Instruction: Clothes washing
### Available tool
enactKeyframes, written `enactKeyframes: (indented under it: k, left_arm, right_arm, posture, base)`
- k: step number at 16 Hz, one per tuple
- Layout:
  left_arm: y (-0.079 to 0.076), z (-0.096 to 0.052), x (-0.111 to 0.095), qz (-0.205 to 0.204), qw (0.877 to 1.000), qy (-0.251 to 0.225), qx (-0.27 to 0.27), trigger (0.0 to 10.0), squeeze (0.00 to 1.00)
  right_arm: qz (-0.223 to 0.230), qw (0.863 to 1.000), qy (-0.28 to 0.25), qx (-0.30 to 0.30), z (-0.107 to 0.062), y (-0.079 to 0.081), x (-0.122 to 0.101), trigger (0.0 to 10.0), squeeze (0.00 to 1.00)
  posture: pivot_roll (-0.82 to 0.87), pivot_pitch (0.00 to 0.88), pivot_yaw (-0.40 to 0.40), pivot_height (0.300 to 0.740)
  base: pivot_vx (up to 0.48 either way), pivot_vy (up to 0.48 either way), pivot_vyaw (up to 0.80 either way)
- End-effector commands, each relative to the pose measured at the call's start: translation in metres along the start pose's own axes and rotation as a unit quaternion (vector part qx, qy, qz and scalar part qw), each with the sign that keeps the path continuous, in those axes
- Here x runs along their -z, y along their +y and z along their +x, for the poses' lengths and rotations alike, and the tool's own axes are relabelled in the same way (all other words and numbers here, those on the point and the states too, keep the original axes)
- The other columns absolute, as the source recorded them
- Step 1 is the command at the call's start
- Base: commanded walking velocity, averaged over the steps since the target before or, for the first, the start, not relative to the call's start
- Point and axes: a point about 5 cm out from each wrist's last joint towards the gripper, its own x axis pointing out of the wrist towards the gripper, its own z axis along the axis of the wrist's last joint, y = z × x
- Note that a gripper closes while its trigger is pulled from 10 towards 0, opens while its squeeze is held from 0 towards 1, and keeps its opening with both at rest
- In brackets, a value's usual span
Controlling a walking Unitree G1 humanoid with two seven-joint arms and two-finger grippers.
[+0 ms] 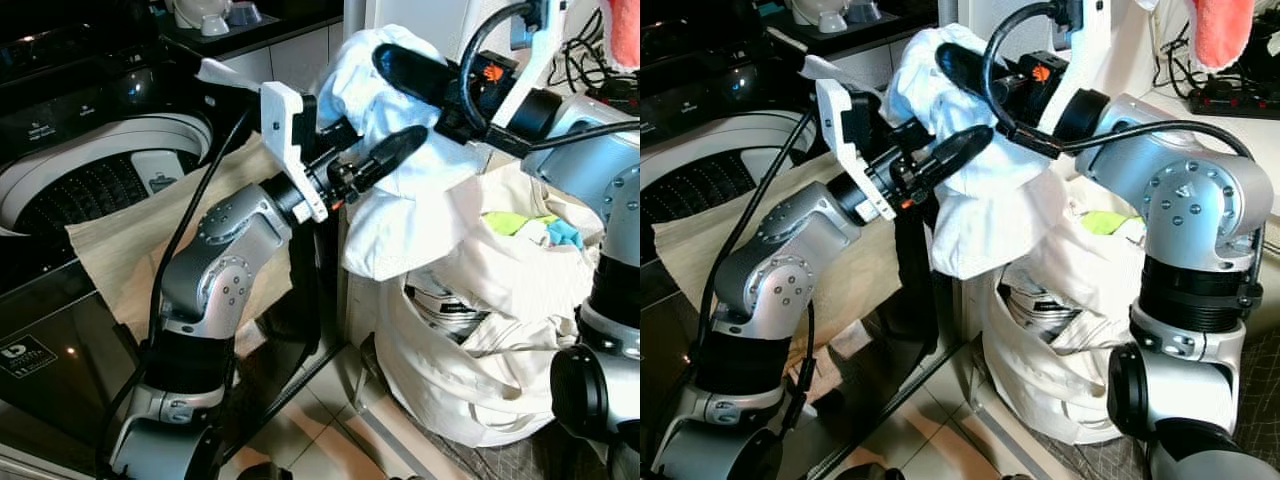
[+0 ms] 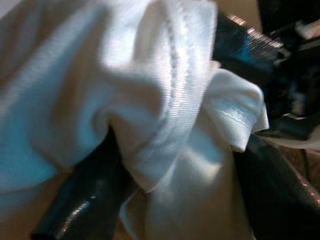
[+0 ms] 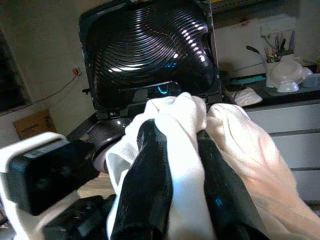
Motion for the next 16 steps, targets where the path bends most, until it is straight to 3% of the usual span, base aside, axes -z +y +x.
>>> enactKeyframes:
  k: [1,16]
  left_arm:
    - [0.0054,0.0019,0.0007,0.017,0.999,0.013,-0.023,0.0,0.00]
    - [0.0084,0.0026,-0.0017,0.013,0.999,0.002,-0.033,0.0,0.00]
  right_arm:
    - [-0.018,0.999,-0.026,-0.028,0.0017,0.0140,-0.0146,0.0,0.00]
    - [-0.013,0.999,-0.030,-0.030,0.0027,0.0161,-0.0170,0.0,0.00]
  posture:
    - [-0.05,0.000,0.064,0.740]
    - [-0.05,0.000,0.062,0.740]
  base:
    - [0.000,0.000,0.00]
    - [0.000,0.000,0.00]
